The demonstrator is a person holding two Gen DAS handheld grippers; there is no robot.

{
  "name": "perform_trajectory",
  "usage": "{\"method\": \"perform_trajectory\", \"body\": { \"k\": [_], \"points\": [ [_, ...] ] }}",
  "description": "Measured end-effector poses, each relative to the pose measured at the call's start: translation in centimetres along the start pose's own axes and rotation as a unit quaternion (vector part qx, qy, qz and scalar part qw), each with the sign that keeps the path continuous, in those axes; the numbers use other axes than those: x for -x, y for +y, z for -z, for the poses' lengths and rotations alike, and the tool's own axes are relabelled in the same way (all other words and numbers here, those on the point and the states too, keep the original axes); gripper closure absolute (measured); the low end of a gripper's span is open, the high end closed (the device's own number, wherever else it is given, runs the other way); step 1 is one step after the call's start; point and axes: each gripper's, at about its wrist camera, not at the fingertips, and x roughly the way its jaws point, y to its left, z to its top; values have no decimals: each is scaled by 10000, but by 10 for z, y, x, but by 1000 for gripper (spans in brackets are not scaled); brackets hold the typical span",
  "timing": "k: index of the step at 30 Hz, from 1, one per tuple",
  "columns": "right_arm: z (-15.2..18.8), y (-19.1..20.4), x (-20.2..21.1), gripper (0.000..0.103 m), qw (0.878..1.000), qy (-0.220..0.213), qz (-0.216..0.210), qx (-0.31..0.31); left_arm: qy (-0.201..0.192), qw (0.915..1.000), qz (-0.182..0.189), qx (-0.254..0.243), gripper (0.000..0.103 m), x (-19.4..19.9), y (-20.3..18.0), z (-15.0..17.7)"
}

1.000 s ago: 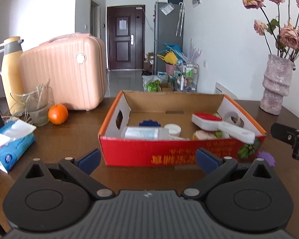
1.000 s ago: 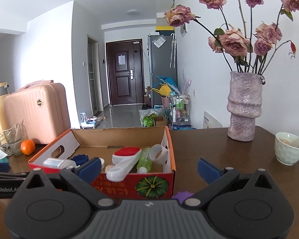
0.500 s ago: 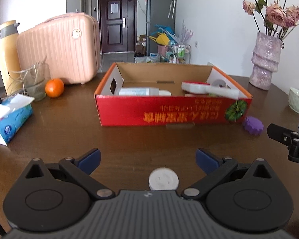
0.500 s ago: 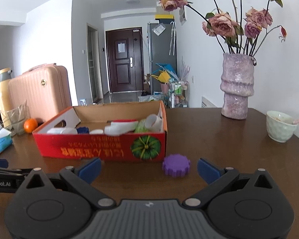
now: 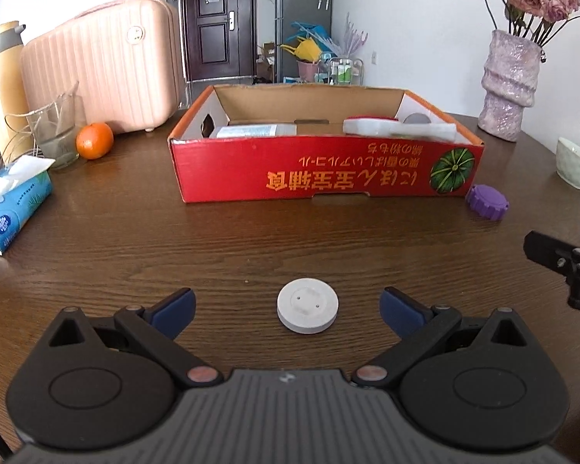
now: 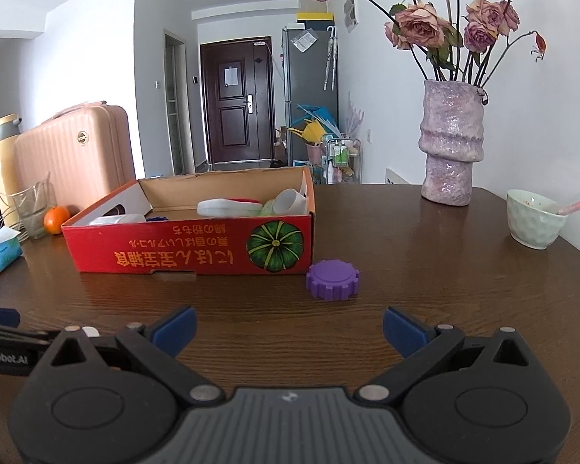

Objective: Organize rigid objects
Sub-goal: 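Close the left tool on the white round cap and lift it, then move the right tool to the purple screw cap while the left tool holds the white cap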

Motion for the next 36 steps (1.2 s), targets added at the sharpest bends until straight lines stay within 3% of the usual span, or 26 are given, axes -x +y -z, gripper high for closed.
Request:
{"method": "perform_trajectory", "body": {
  "k": [7, 9, 11, 12, 16, 23, 36],
  "points": [
    [0, 0, -1, 0, 10000, 25, 6, 6, 204, 9997, -92, -28, 3, -17, -4, 2],
    [1, 0, -2, 0, 10000, 39, 9, 4, 211, 9997, -68, -39, 11, -19, -4, 2],
    [1, 1, -3, 0, 10000, 49, 22, 12, 283, 9996, -31, -59, 32, -22, -5, 3],
    [1, 1, -3, 0, 10000, 52, 22, 14, 343, 9994, 19, -79, 34, -24, -6, 3],
    [1, 1, -4, 0, 10000, 62, 31, 5, 266, 9994, 115, -181, 63, -21, -9, 4],
    [2, -1, -6, 0, 9999, 97, 27, -23, 204, 9996, 117, -168, 63, -17, -8, 2],
    [-1, -6, -21, 0, 9995, 262, 138, -51, -333, 9994, 17, 82, 63, 3, 14, -14]
  ]
}}
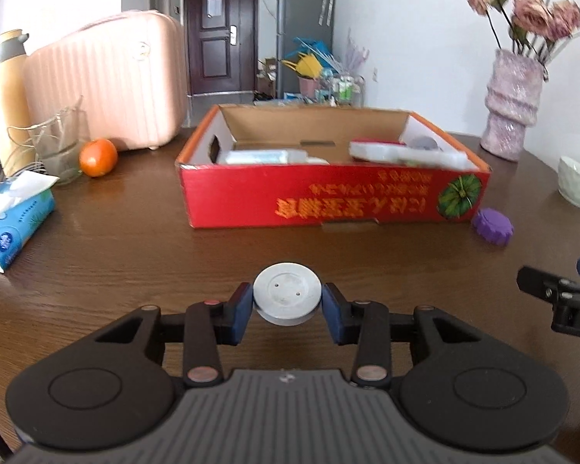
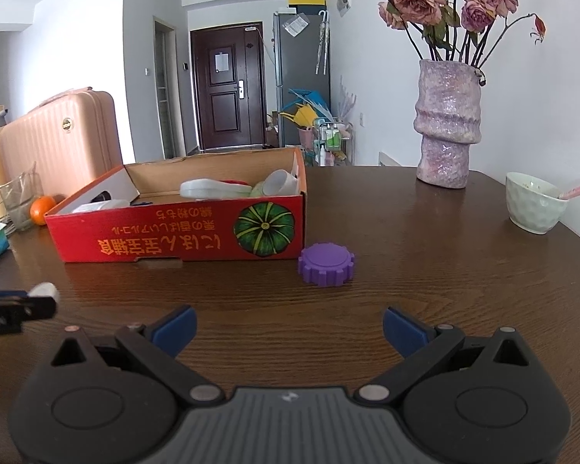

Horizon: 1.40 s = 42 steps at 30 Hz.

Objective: Organize rigid objects
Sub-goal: 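Move the right tool to the purple screw cap while the left tool holds the white cap, then close the right tool on the purple screw cap and lift it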

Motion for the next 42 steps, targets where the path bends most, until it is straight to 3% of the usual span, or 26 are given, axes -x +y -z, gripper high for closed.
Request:
{"method": "perform_trajectory", "body": {
  "k": [7, 19, 28, 31, 34, 36, 37, 42],
  "points": [
    [-9, -8, -24, 0, 9997, 189, 144, -25, -188, 9996, -203, 77, 63, 3, 10, -6],
    [-27, -14, -76, 0, 9975, 513, 409, 245, -412, 9988, -210, 137, 63, 13, 14, -8],
    [-42, -17, -110, 1, 9968, 650, 462, -25, -451, 9987, -199, 138, 63, 15, 15, -9],
    [-44, -19, -117, 8, 9966, 704, 409, -133, -446, 9987, -188, 137, 63, 14, 15, -8],
    [-44, -21, -124, 23, 9960, 801, 347, -207, -440, 9987, -206, 128, 63, 14, 14, -8],
    [-44, -20, -123, 45, 9964, 735, 406, -121, -439, 9987, -213, 122, 63, 13, 14, -8],
    [-44, -20, -121, 49, 9967, 712, 366, -123, -437, 9987, -212, 121, 63, 13, 14, -8],
    [-42, -19, -117, 50, 9970, 667, 368, -107, -443, 9987, -229, 116, 63, 13, 14, -8]
  ]
}}
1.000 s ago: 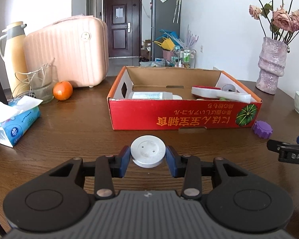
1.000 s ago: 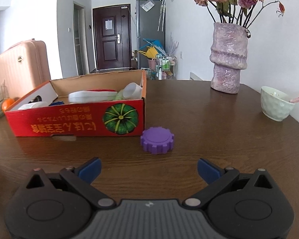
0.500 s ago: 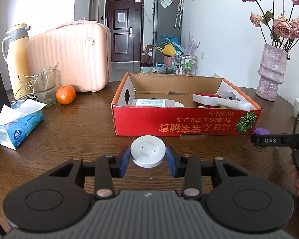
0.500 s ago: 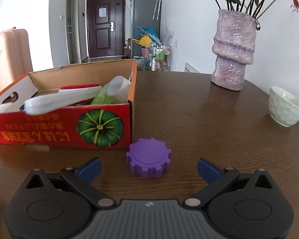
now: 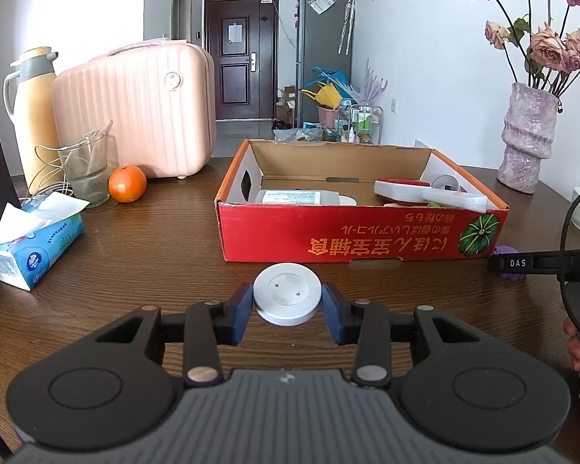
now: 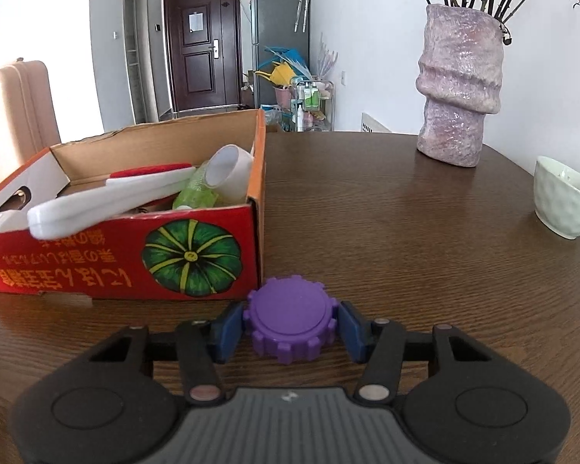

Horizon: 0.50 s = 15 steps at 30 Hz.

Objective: Organize rigid objects
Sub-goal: 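Close the right tool on the purple screw cap and lift it, then carry the white cap and purple cap with both tools over the box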

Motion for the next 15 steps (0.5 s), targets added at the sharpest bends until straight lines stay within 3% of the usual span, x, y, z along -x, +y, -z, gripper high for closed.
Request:
{"method": "perform_trajectory", "body": {
  "k": [15],
  "points": [
    [12, 13, 46, 50, 9983, -456, -342, 96, -52, 10000, 11, -2, 63, 3, 0, 0]
  ]
}}
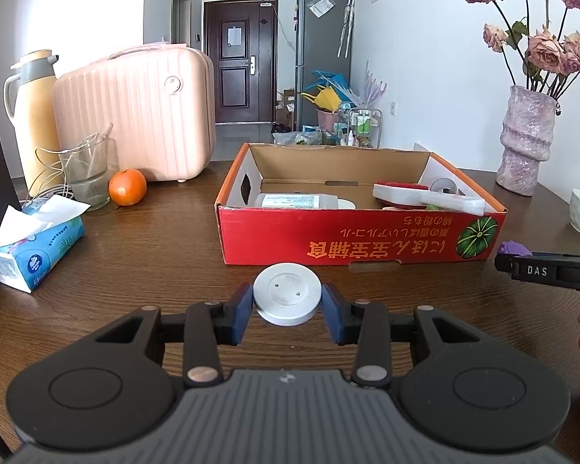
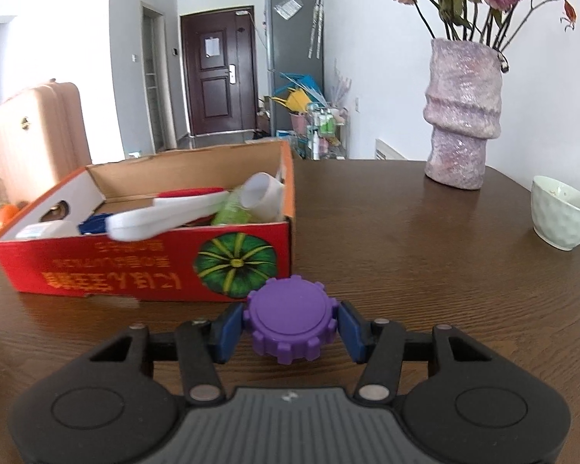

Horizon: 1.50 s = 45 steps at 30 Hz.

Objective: Organize rigid objects
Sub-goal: 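Carry the white cap and purple cap with both tools over the box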

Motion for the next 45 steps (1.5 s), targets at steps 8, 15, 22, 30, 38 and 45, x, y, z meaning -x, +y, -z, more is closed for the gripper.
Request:
{"method": "perform_trajectory", "body": {
  "k": [8, 15, 22, 30, 38, 45],
  "points": [
    [9, 23, 31, 50, 9988, -237, -372, 212, -36, 10000, -5, 9, 63, 2, 0, 0],
    [18, 43, 55, 50, 9963, -380, -677, 365, -71, 10000, -7, 16, 63, 3, 0, 0],
    [22, 56, 73, 50, 9938, -505, -900, 408, -117, 9999, 19, 7, 63, 8, -2, -1],
    [15, 62, 87, 50, 9915, -703, -1025, 382, -281, 9996, 49, -11, 63, 20, -6, -8],
    [-3, 65, 90, 50, 9900, -909, -1013, 361, -412, 9991, 33, -22, 63, 20, -11, -25],
    [-21, 65, 84, 50, 9890, -1054, -980, 342, -508, 9987, 46, 31, 63, 13, -14, -42]
  ]
}}
